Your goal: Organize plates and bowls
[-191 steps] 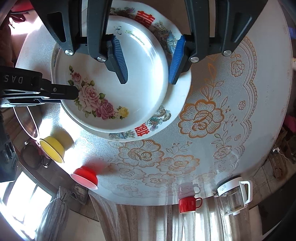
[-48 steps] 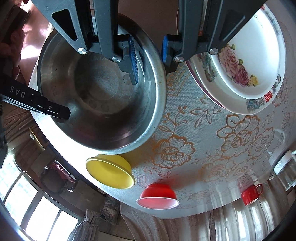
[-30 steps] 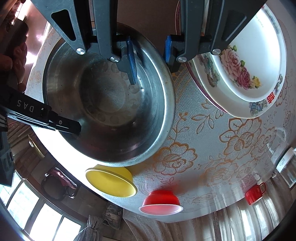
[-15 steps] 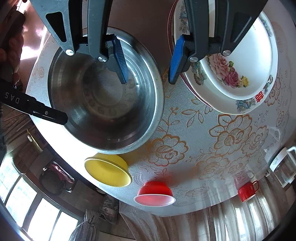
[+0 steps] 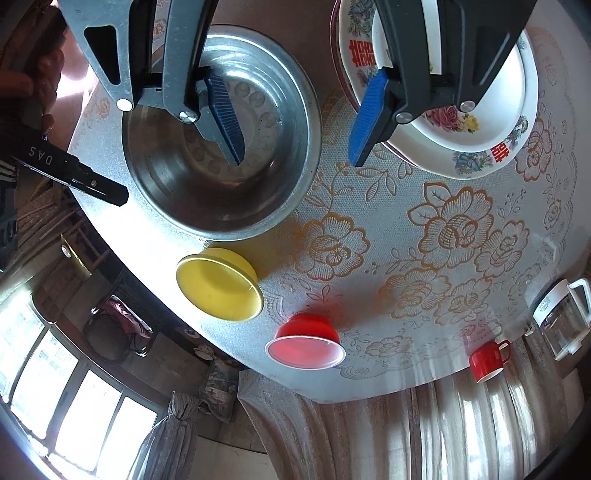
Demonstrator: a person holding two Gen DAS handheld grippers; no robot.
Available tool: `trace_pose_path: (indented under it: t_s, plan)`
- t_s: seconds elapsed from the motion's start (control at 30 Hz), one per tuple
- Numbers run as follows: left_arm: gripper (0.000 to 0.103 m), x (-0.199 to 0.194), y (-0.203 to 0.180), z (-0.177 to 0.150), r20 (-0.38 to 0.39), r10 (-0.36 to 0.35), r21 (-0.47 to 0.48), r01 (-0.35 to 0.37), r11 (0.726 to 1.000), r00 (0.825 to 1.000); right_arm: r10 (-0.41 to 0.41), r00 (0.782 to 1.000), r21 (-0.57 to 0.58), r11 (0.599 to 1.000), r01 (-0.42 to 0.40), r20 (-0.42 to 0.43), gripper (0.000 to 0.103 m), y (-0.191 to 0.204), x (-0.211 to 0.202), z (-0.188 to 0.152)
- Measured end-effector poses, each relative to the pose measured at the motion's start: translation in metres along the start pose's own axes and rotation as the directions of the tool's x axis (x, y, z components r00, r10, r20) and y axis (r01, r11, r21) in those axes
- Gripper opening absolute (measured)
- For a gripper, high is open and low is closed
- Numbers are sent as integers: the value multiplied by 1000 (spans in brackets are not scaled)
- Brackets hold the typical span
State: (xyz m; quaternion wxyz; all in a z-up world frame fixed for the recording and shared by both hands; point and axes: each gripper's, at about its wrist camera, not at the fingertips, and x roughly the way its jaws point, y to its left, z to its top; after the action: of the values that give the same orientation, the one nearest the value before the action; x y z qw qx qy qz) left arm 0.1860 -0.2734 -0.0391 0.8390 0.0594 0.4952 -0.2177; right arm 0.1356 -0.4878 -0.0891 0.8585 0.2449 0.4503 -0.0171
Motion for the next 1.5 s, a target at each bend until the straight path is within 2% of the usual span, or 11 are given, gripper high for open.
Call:
trace_pose_path:
  t_s: [0.4, 0.63, 0.87, 1.3, 1.5]
  plan:
    - [69, 18, -12, 32, -12, -2, 3, 2, 1000, 1000, -82, 997, -25, 996, 82, 1, 32, -20, -2, 20]
    - [71, 29, -19, 49, -24, -1, 5, 1, 1000, 1000, -43, 999, 8, 999, 43, -26, 32, -32, 8, 36]
    - [75, 39, -20, 69, -41, 11, 13, -11, 1000, 999, -47, 998, -5, 999, 47, -50, 33, -36, 27, 56]
    - [75, 57, -6, 92, -67, 19, -4, -19, 1000, 998, -44, 994, -42, 998, 41, -97, 38, -25, 61, 83]
    - [80, 66, -5, 105, -78, 25, 16, -24, 1000, 997, -46, 994, -50, 998, 41, -101, 38, -19, 71, 93]
